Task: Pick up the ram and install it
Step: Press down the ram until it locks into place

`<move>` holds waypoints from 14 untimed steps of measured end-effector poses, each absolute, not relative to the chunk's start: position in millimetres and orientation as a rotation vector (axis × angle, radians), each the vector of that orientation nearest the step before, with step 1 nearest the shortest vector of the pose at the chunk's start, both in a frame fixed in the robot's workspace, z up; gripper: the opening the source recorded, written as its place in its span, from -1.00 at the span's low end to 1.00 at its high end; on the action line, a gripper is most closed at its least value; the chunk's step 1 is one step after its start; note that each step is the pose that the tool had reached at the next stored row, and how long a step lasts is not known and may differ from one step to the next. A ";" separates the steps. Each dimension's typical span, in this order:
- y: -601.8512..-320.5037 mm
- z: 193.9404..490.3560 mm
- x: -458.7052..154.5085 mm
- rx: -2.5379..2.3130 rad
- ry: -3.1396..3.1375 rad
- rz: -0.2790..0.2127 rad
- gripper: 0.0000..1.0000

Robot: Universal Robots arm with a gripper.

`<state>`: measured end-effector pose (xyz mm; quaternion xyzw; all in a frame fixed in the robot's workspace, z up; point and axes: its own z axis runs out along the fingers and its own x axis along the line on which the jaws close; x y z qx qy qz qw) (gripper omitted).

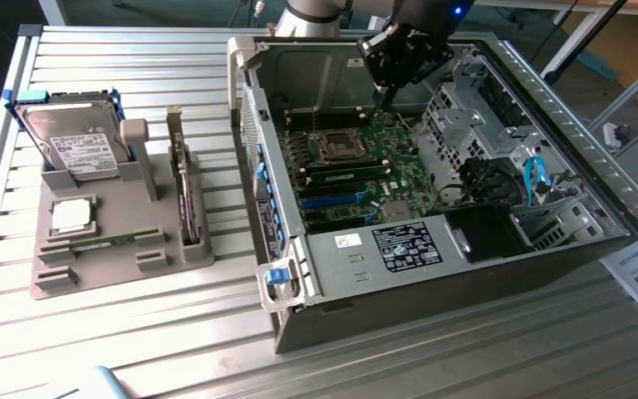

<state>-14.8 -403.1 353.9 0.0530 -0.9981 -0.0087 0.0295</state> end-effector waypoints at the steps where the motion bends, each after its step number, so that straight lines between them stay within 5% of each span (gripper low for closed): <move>1: -403.1 354.0 -14.8 0.163 -3.078 -0.027 -0.80; 14: -403.1 353.6 -14.8 0.065 -3.099 -0.029 -0.80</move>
